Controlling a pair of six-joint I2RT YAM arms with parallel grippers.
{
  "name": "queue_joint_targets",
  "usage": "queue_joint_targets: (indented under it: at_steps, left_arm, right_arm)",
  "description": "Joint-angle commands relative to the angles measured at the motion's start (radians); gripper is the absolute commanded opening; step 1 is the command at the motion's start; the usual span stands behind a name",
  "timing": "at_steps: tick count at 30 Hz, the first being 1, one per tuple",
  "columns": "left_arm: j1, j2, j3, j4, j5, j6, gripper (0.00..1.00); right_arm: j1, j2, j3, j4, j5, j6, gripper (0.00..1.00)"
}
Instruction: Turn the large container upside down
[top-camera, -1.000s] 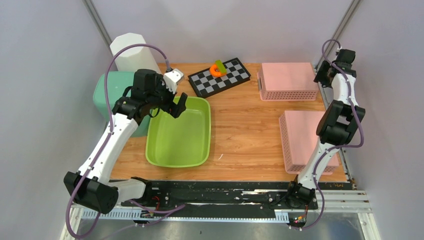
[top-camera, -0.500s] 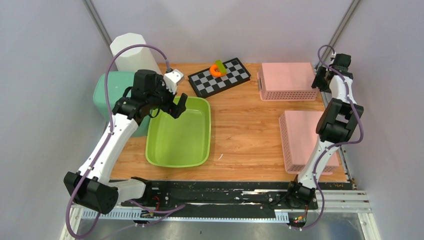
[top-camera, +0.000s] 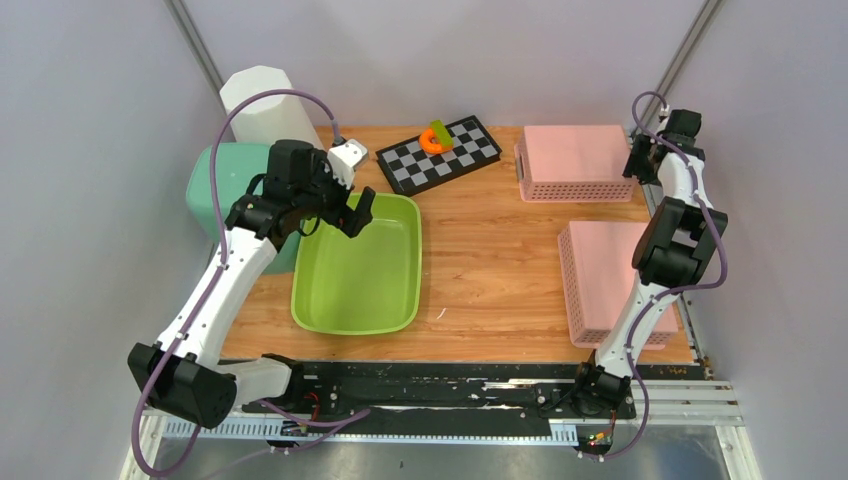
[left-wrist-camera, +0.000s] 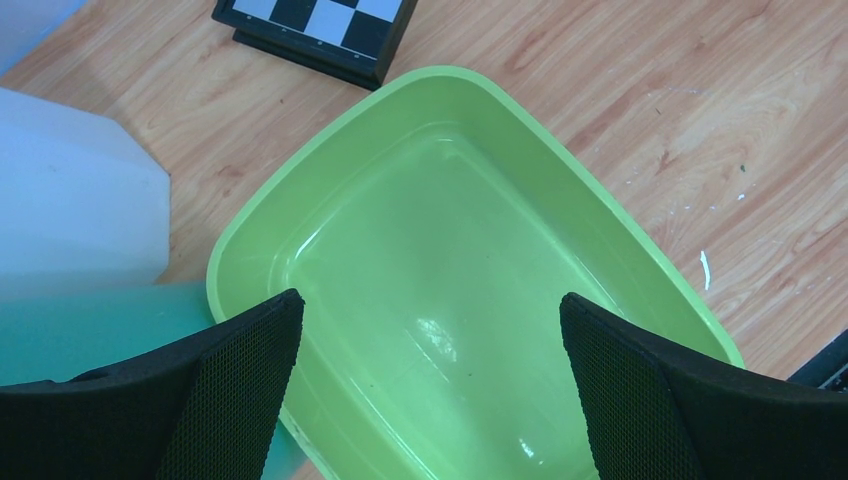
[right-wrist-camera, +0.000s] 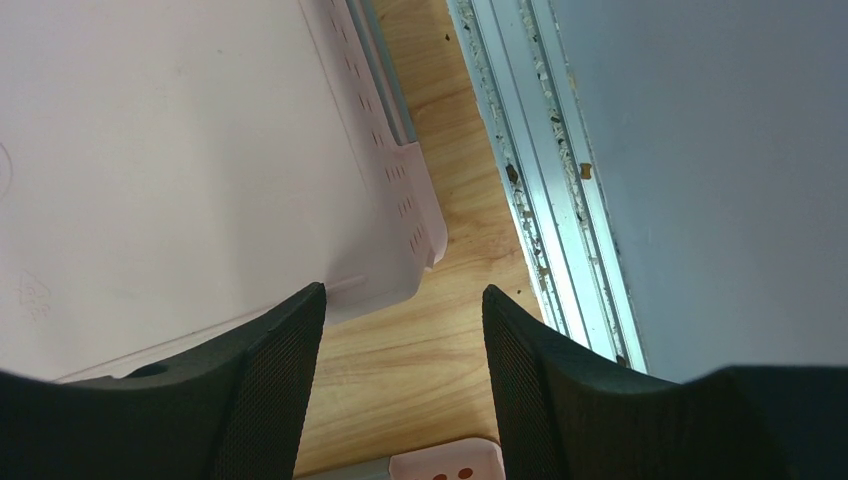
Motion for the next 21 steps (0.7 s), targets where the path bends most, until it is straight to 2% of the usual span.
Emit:
queue_joint_targets:
  at_steps: [1, 21]
  left_arm:
    - [0.006, -0.025, -0.01, 0.017, 0.022, -0.008, 1.0]
    - [0.006, -0.014, -0.012, 0.017, 0.025, -0.008, 1.0]
  right_arm:
    - [-0.012, -0.014, -0.035, -0.061, 0.06, -0.042, 0.62]
    - [-0.013, -0.034, 0.027, -0.076, 0.031, -0.007, 0.61]
